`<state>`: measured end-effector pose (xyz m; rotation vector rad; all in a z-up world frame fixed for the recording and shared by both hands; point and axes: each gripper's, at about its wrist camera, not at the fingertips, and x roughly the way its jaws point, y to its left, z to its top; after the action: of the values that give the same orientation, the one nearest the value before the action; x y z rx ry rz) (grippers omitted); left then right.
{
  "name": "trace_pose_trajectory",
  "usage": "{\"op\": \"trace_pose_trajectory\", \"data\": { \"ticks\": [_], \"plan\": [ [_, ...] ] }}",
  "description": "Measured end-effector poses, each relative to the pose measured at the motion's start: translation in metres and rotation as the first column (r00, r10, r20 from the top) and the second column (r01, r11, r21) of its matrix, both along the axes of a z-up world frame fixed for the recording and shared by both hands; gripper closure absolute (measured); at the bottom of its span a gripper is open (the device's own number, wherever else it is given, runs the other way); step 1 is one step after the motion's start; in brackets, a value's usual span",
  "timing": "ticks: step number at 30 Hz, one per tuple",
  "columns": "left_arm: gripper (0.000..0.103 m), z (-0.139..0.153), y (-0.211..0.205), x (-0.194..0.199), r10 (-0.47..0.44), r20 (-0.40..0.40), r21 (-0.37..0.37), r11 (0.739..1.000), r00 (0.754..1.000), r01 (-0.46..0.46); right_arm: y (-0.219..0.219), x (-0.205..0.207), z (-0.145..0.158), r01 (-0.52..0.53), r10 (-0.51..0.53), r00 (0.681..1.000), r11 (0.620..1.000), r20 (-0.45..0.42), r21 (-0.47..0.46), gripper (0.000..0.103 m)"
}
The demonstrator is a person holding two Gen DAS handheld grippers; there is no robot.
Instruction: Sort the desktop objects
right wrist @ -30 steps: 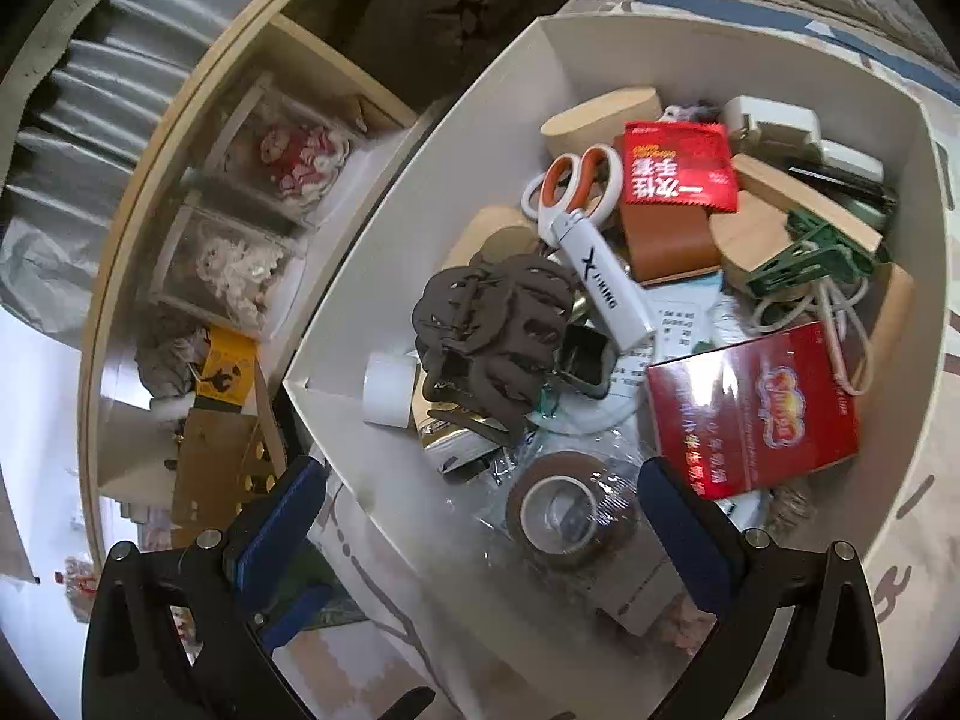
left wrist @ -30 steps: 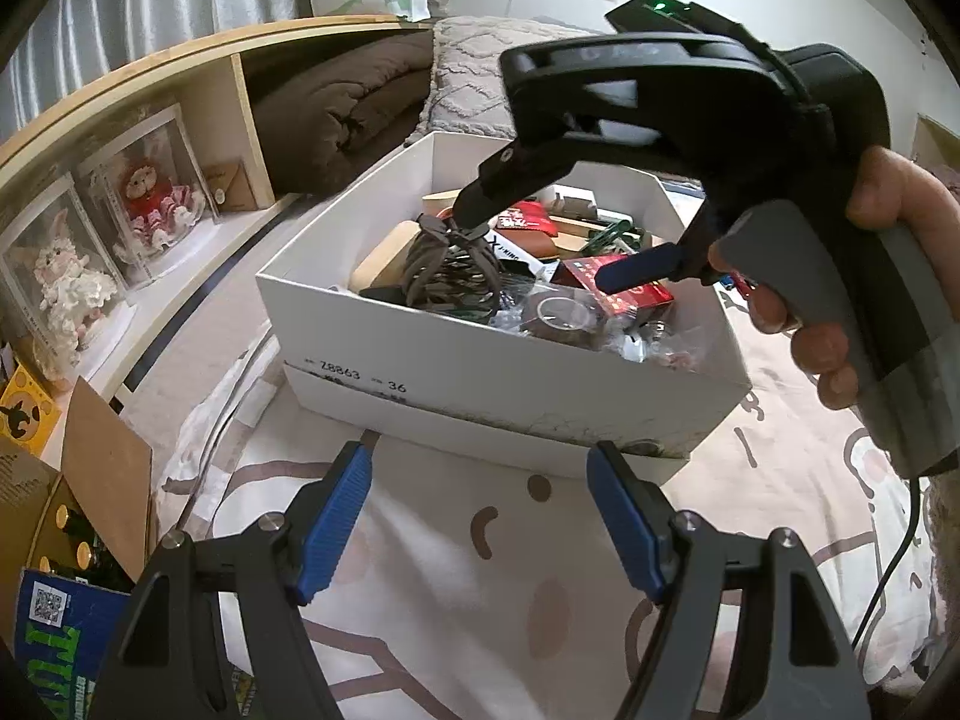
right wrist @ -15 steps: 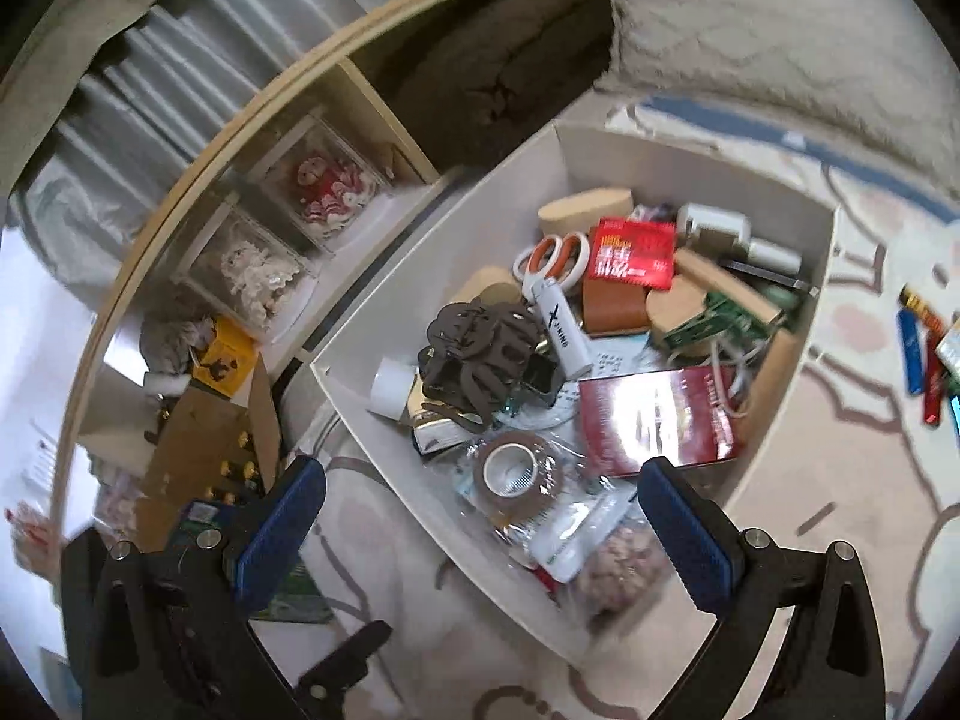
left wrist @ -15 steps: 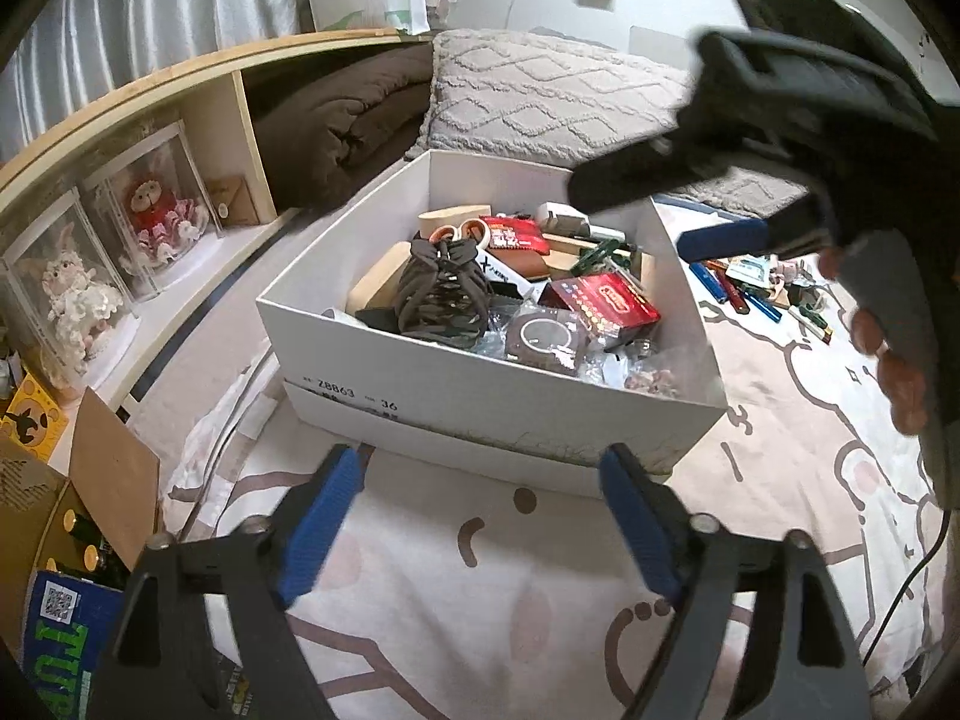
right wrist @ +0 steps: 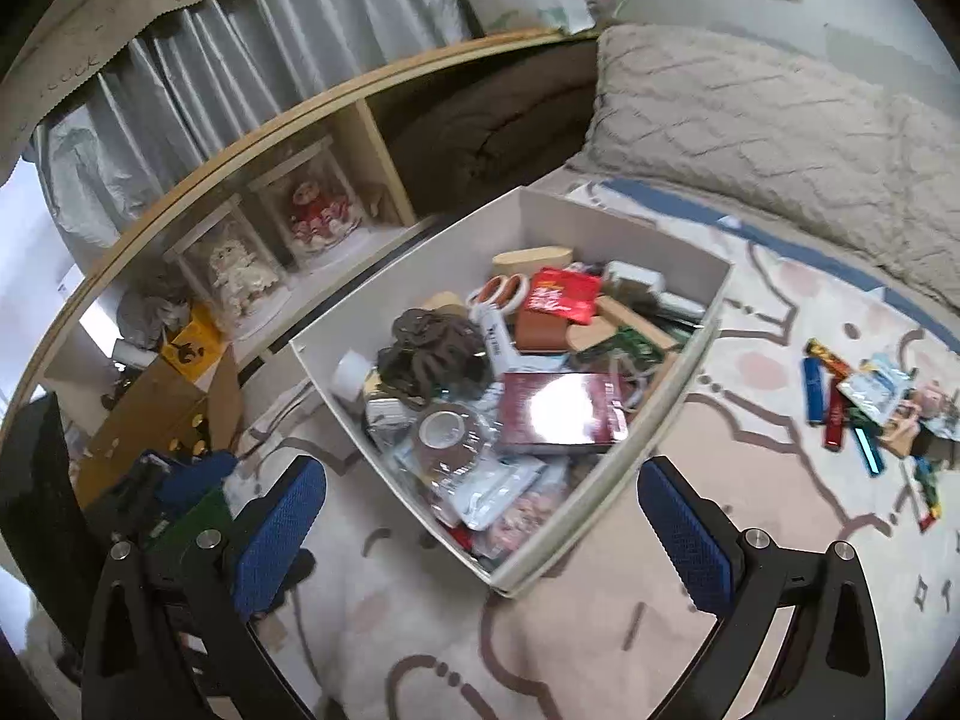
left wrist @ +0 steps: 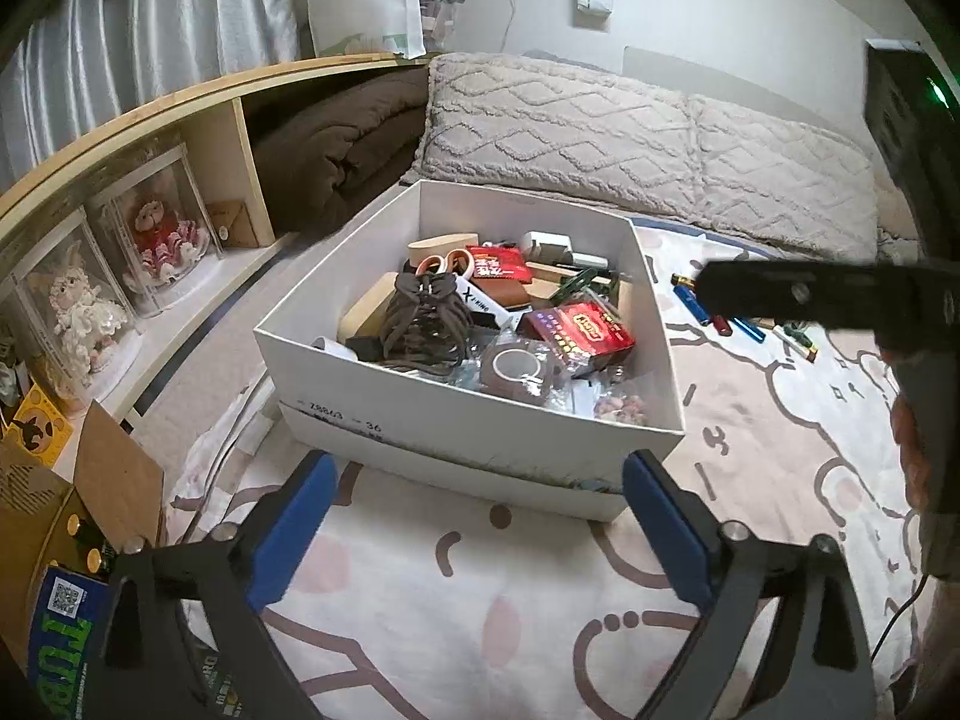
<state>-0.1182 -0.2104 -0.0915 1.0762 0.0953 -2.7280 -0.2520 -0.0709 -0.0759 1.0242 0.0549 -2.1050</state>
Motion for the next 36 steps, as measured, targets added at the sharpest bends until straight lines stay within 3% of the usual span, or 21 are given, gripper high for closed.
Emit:
{"op": "trace_pose_trajectory", "data": {
  "ticks": [6,20,36],
  "plan": [
    [0.000,0.005,0.012,0.000,-0.022,-0.015,0.004,1.000,1.000,0.022,0.026,0.011,-0.002,0.041,-0.040,0.996,0.999,-0.075,0.017,0.000],
    [0.000,0.024,0.053,0.002,-0.080,-0.094,0.026,0.996,0.992,0.083,0.094,0.036,-0.004,0.162,-0.162,0.976,0.987,-0.145,-0.010,0.000],
    [0.000,0.036,0.109,-0.002,-0.147,-0.122,0.015,0.989,0.982,0.149,0.182,0.060,0.005,0.327,-0.329,0.925,0.944,-0.191,-0.041,0.000]
  ]
}}
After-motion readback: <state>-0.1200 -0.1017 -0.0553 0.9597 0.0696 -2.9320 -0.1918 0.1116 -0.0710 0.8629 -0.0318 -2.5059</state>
